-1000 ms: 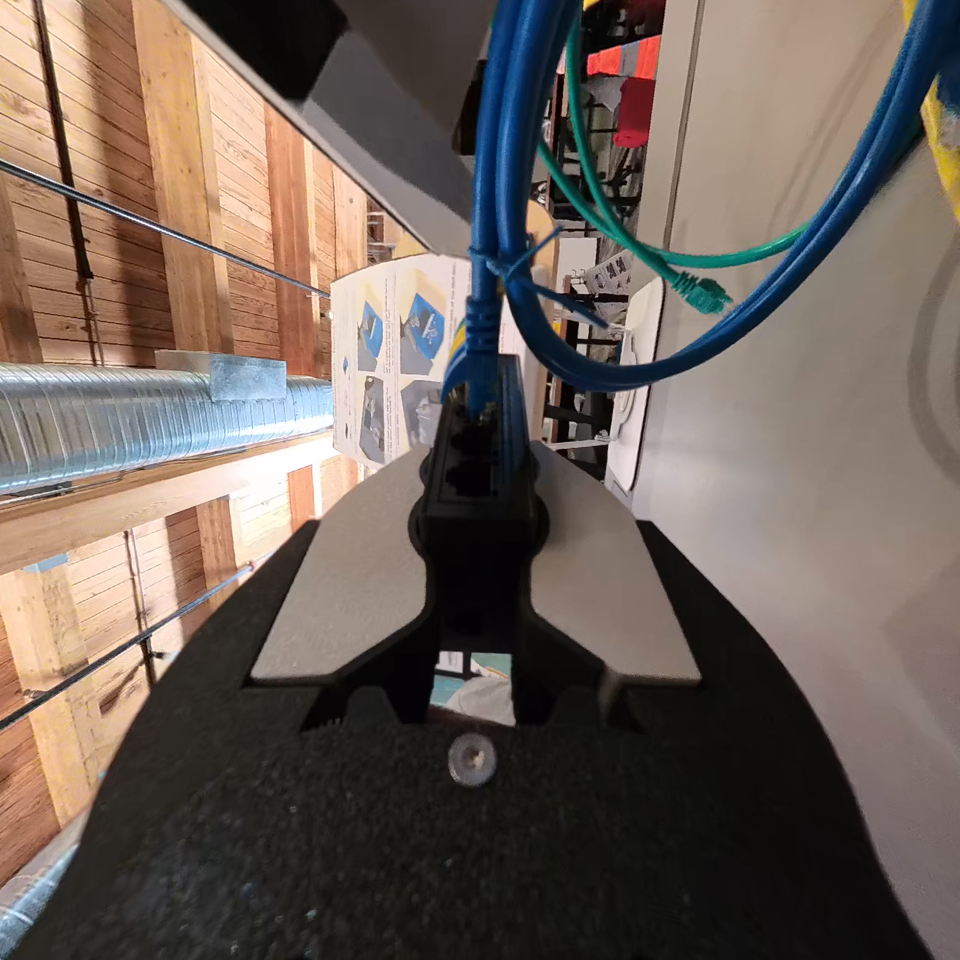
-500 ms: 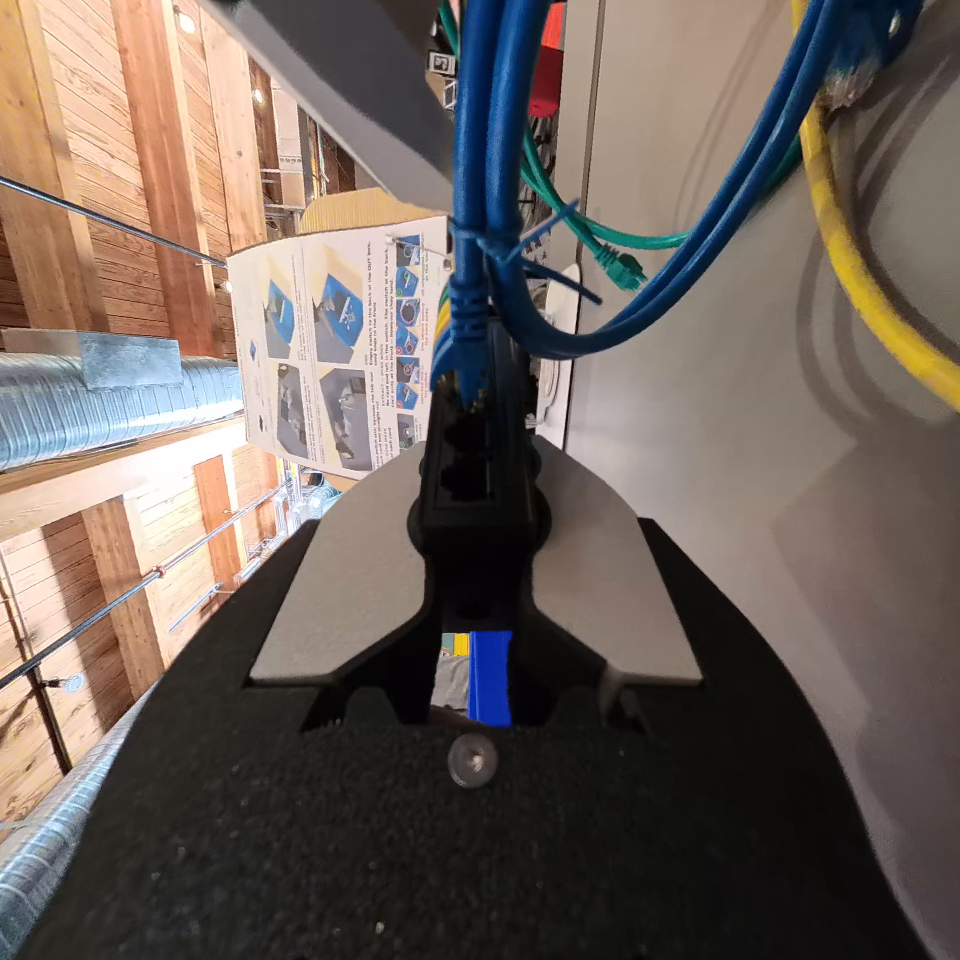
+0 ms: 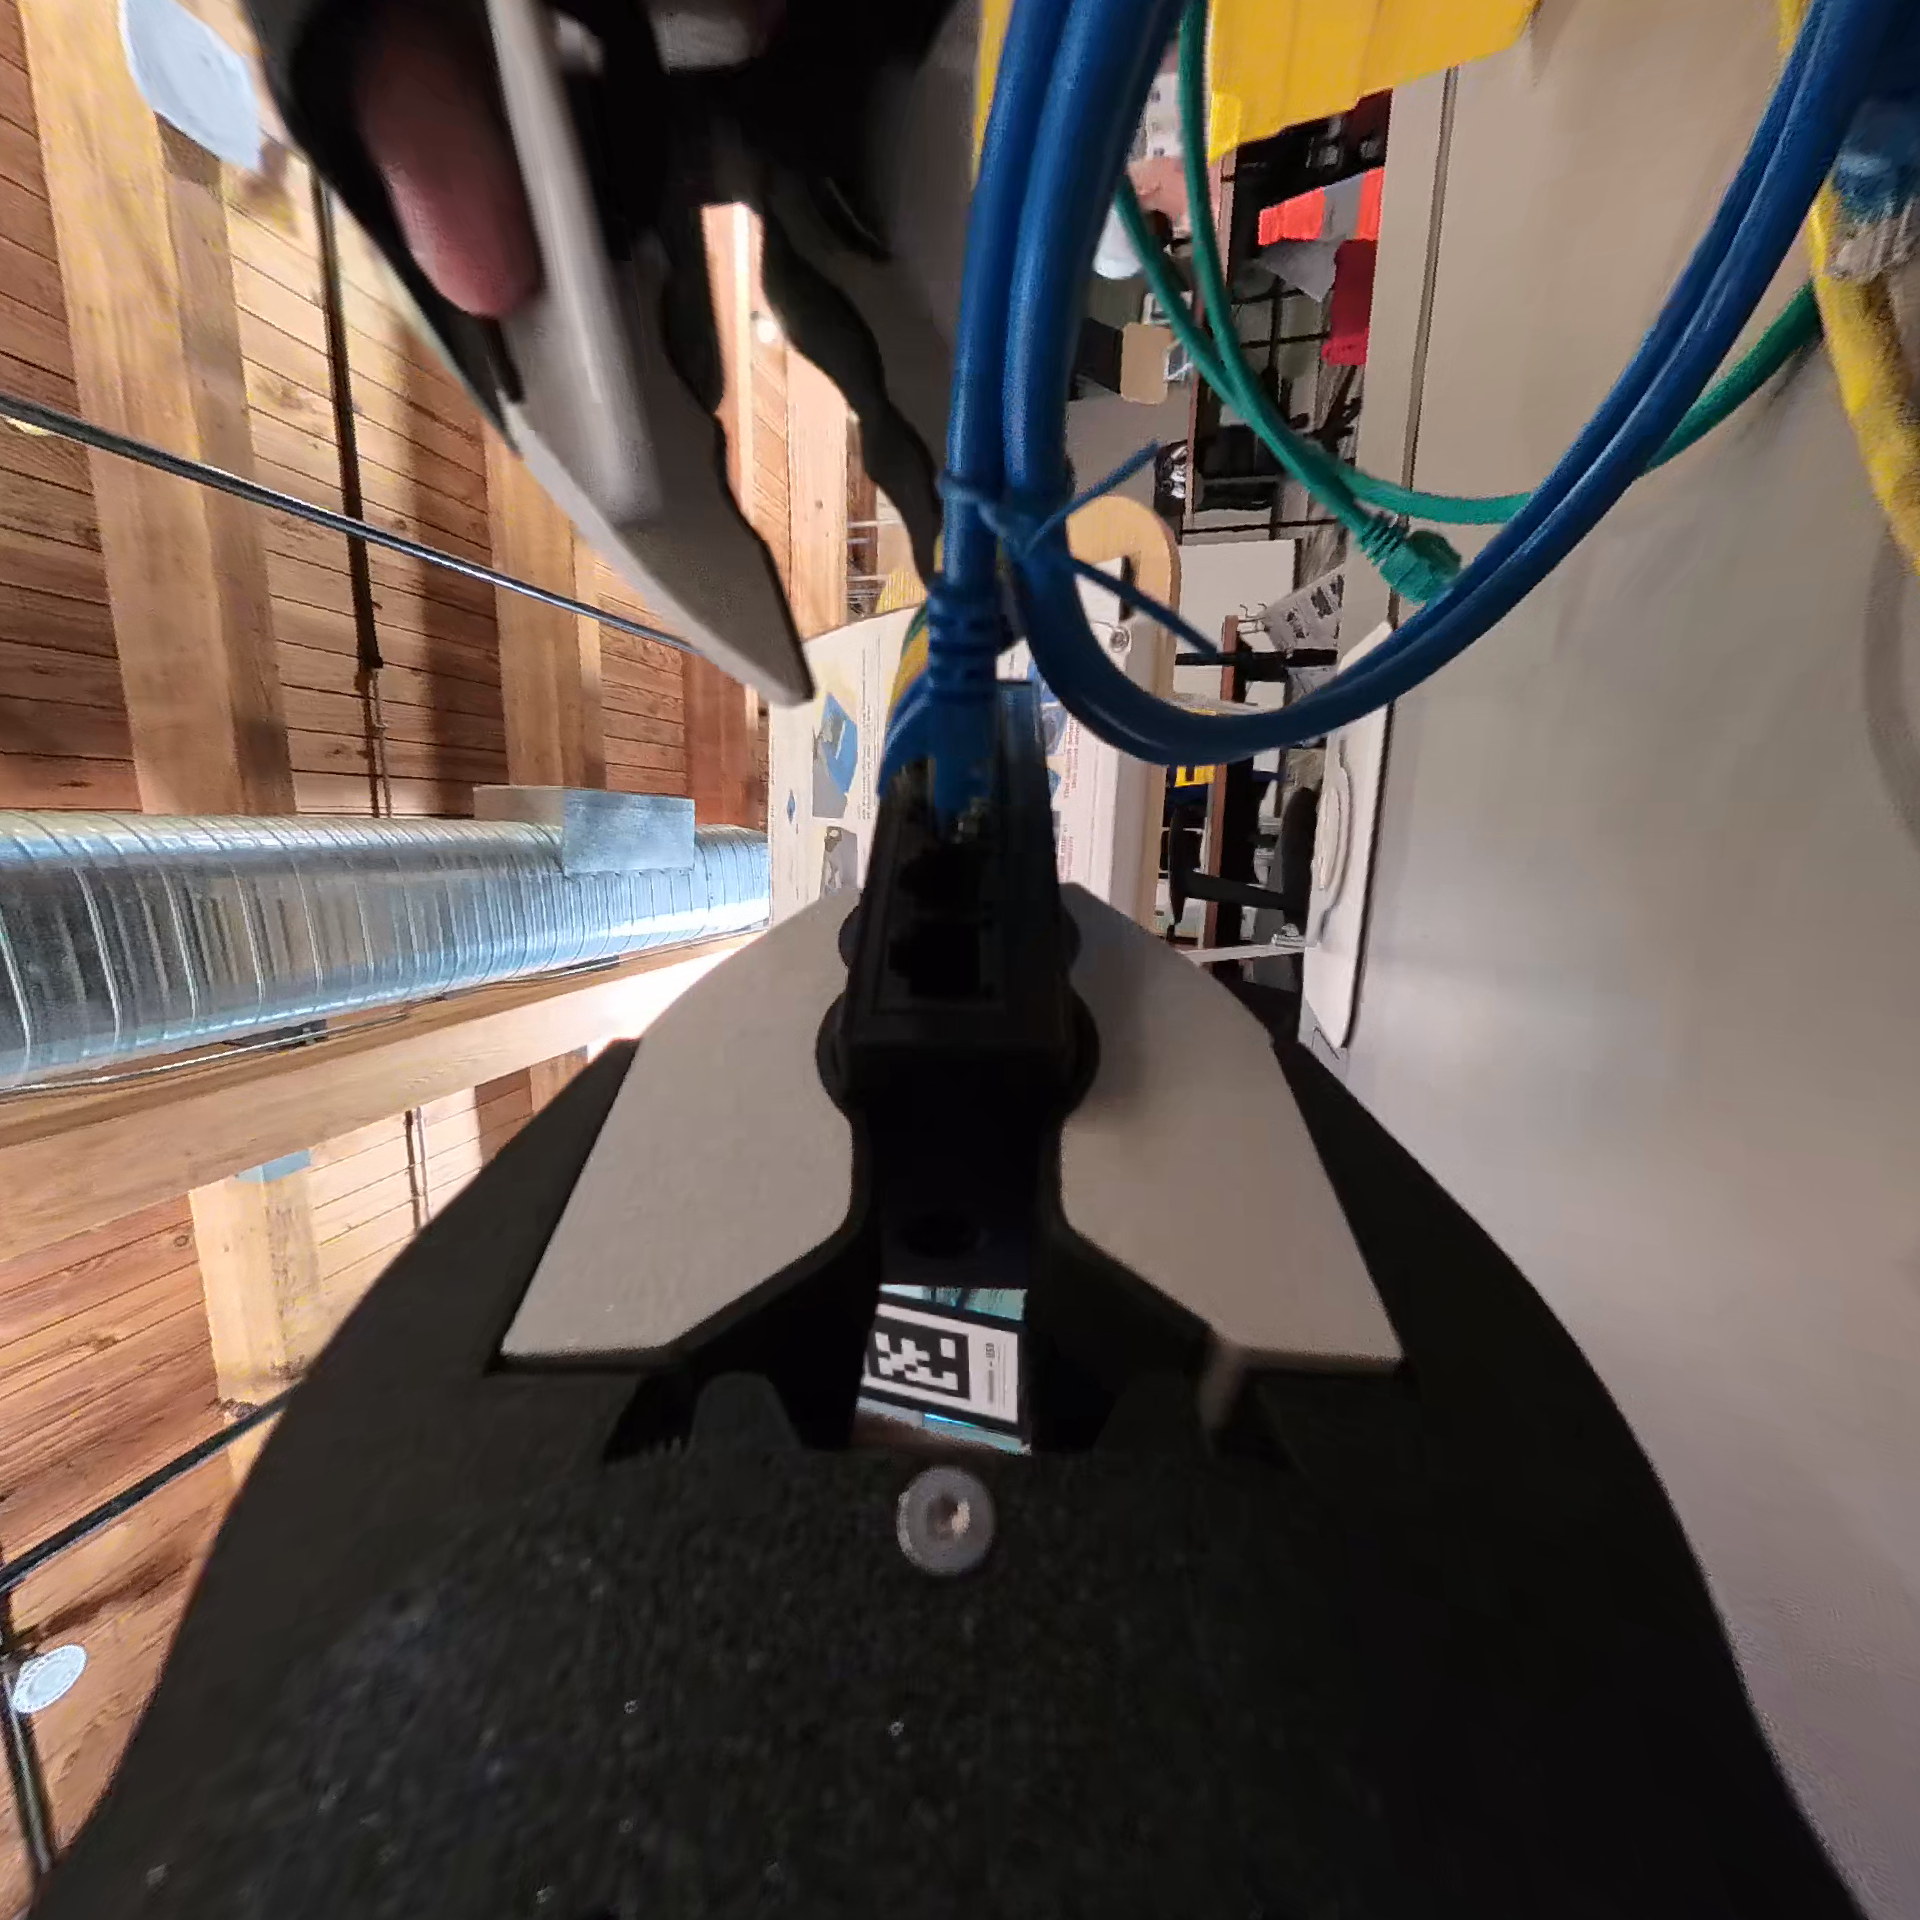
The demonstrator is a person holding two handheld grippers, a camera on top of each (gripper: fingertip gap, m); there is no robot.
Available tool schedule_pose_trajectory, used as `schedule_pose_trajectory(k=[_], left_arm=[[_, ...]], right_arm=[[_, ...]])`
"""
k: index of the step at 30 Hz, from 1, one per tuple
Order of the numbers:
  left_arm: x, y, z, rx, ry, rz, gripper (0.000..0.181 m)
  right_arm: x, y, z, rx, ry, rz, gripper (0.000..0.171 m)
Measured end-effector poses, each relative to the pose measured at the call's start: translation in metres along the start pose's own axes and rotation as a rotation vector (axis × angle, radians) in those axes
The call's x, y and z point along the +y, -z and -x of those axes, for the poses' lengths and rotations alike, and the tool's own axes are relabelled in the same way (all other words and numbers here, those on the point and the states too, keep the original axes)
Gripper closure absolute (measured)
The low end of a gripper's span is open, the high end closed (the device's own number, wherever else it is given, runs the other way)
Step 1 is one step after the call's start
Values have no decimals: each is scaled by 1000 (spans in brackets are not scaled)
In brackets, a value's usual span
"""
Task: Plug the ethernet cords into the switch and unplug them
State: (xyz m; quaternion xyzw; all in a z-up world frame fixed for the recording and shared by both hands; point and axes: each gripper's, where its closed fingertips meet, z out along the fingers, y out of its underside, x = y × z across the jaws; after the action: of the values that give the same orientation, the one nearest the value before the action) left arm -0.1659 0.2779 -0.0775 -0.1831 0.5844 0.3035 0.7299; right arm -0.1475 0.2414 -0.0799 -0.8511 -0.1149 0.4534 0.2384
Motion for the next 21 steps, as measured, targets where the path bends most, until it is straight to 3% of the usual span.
schedule_pose_trajectory(k=[3,9,21], left_arm=[[-1,2,1,-6,-3,-4,151],[-4,4,3,-17,6,-17,152],[0,1,-6,38,39,-10,151]], right_arm=[[0,-1,-4,-52,-63,-3,154],[-1,-4,-2,-148,-132,-37,156],[1,-8,-12,19,74,-42,159]])
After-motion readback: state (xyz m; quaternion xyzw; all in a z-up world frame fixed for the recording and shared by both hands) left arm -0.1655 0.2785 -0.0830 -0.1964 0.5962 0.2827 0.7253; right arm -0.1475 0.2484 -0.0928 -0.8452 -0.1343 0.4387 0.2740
